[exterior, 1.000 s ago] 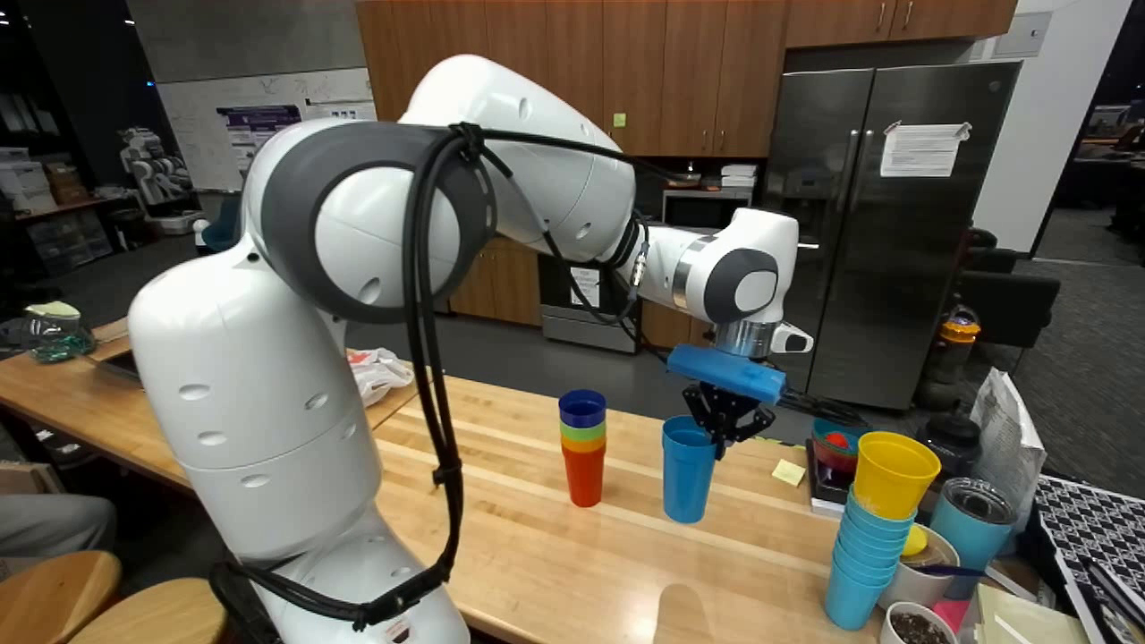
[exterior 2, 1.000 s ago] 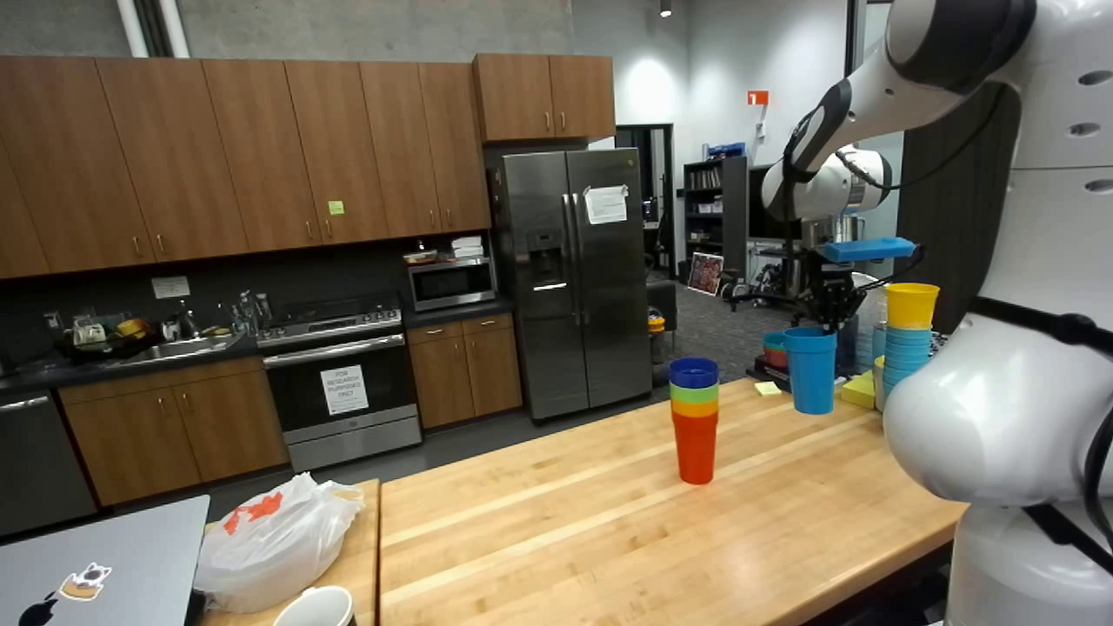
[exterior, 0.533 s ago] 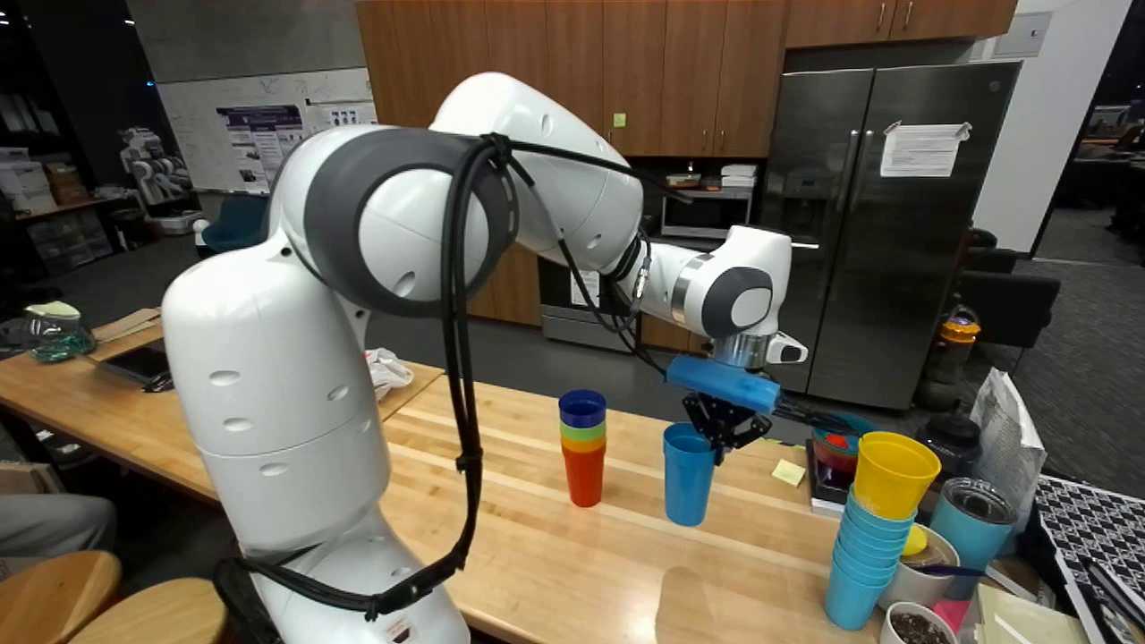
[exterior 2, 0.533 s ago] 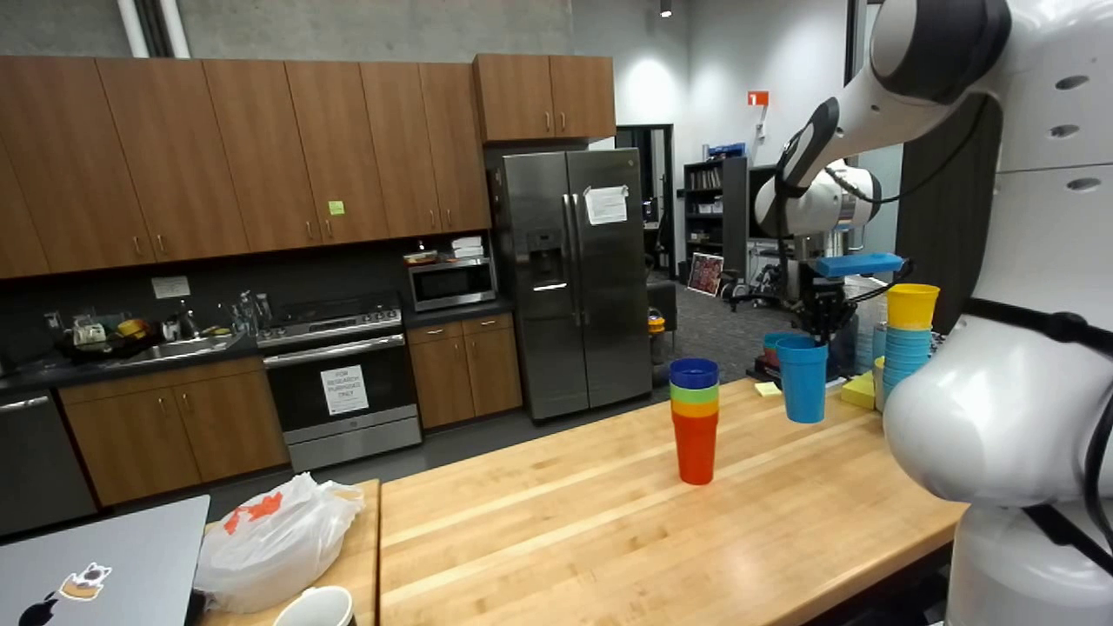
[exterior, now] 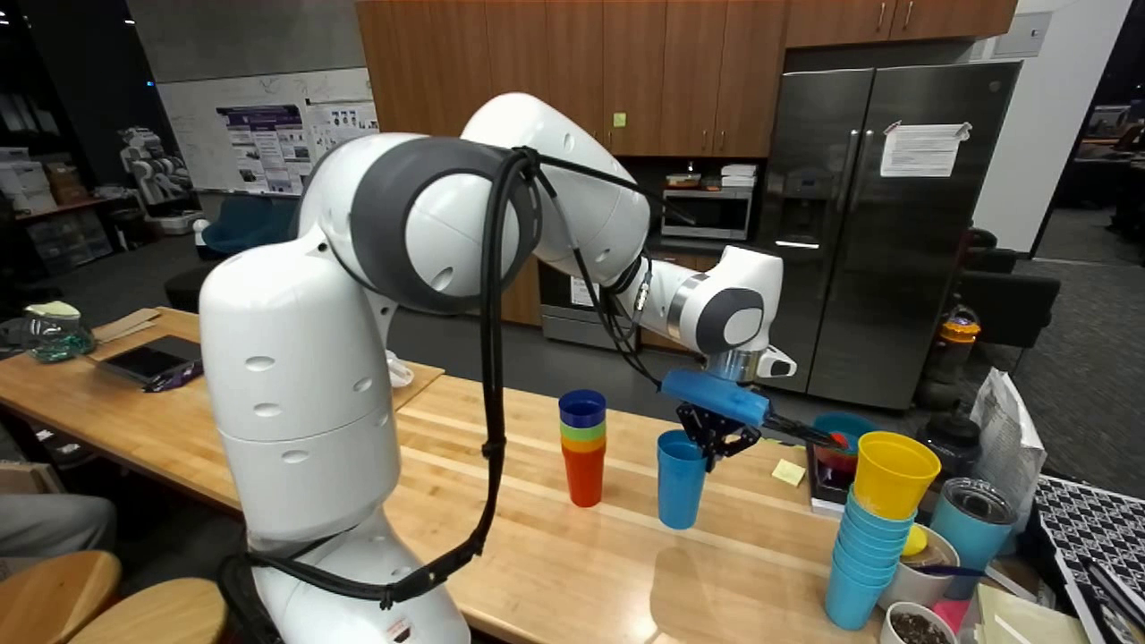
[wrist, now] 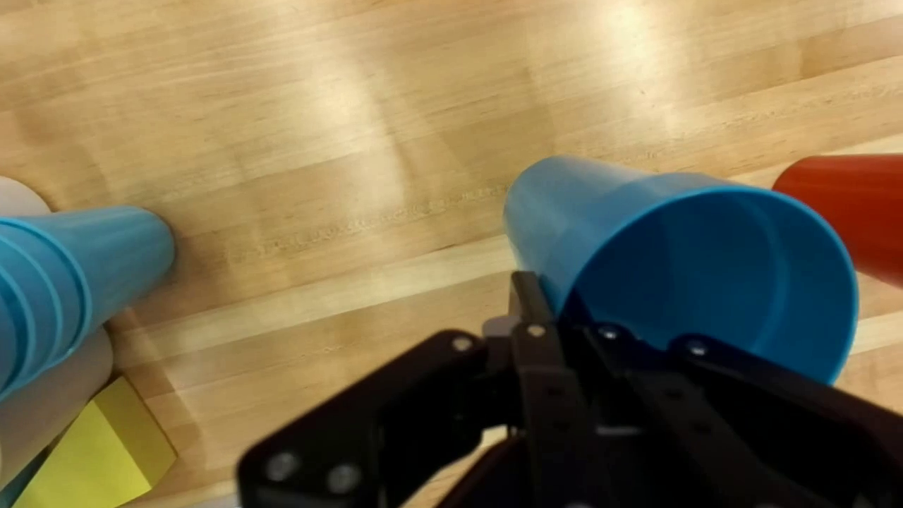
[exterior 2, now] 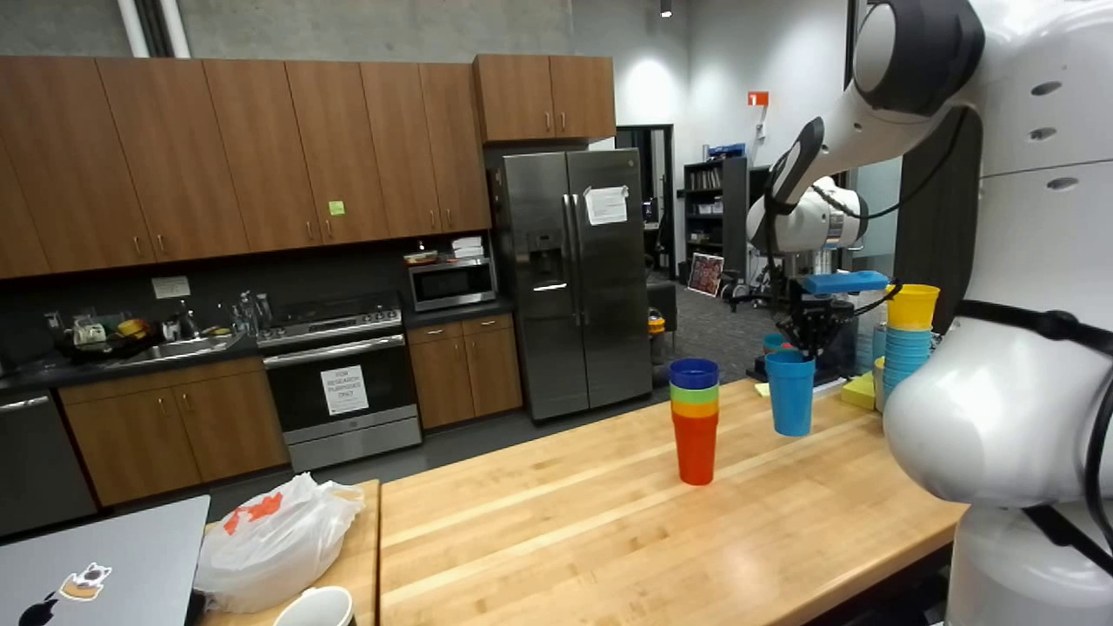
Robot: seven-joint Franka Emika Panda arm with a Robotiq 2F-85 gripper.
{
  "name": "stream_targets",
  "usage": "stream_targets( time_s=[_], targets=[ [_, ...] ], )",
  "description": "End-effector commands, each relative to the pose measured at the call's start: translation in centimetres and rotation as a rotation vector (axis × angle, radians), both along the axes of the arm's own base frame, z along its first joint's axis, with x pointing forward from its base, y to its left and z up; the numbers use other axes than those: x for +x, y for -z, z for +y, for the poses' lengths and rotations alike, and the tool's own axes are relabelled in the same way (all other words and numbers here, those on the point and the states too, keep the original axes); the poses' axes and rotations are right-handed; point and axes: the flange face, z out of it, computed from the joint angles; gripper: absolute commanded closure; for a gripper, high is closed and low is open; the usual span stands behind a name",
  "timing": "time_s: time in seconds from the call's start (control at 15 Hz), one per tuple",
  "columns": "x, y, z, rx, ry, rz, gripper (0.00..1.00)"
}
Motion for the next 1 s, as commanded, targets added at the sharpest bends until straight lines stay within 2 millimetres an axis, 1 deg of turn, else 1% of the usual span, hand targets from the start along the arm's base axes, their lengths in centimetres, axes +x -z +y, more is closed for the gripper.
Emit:
stream_targets(
  time_s=[0.0, 0.93],
  targets=[
    [0.5, 0.7, 0.4, 0.009, 0.006, -0.011, 0.99],
    [1.8, 5.6, 1.5, 0.038, 0.008, 0.020, 0.99]
  ],
)
